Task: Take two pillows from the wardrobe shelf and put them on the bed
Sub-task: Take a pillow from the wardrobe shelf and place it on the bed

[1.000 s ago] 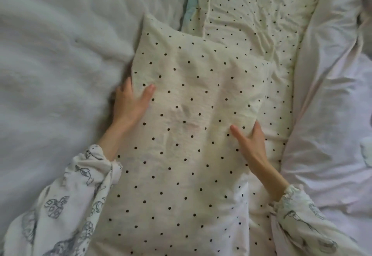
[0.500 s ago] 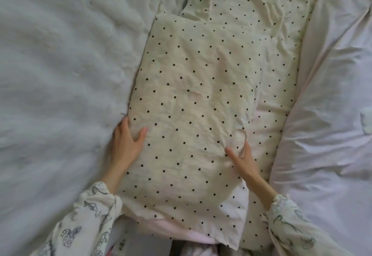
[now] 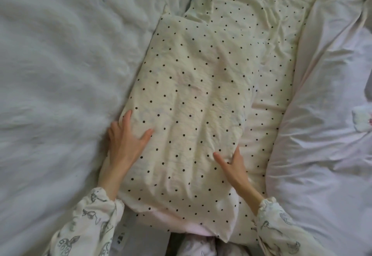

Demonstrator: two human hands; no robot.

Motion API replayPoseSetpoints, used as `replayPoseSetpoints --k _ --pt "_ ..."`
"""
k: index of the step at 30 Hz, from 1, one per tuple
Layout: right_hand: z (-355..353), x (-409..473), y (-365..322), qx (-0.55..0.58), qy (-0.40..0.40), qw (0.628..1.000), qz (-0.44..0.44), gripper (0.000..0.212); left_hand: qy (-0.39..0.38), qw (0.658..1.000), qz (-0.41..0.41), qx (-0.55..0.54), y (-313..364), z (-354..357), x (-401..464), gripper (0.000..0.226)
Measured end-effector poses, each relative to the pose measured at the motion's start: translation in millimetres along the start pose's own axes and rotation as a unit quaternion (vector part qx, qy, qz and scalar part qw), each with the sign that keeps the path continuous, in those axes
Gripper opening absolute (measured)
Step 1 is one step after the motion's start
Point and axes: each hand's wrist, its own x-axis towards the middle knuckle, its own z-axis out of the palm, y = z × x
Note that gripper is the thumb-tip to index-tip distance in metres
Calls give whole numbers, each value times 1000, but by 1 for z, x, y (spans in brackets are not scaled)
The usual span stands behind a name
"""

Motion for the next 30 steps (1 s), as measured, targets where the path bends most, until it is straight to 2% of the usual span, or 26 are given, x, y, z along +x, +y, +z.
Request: replayPoseSetpoints --k 5,7,9,12,14,15,17,19,23,28,30 --pt "14 4 2 -52 -1 997 55 94 -76 993 -33 78 -4 10 -1 80" --pt "8 11 -4 -30 -5 997 75 95 -68 993 -29 87 -2 13 -5 76" --pt "1 16 -7 -12 -6 996 85 89 -41 994 8 102 2 14 -10 73" --pt "-2 13 -7 -77 38 993 78 73 -51 982 99 151 8 24 -24 73" --pt "2 5 -10 -156 98 983 23 61 -75 976 117 166 10 35 -32 77" --pt "6 2 -12 -216 120 968 -37 57 -83 975 115 172 11 41 -34 79" --pt "14 -1 -11 -353 112 914 -164 60 -97 972 102 186 12 51 -35 81" --pt "20 -1 -4 -424 67 877 -215 59 -108 966 105 209 13 57 -36 81" --pt "16 2 14 -431 24 881 -194 61 -125 945 156 258 7 65 -50 81" --pt "21 7 6 -347 19 921 -173 61 -127 943 187 244 12 62 -40 83" --pt "23 7 5 -343 17 924 -170 62 -145 937 195 253 17 63 -38 85"
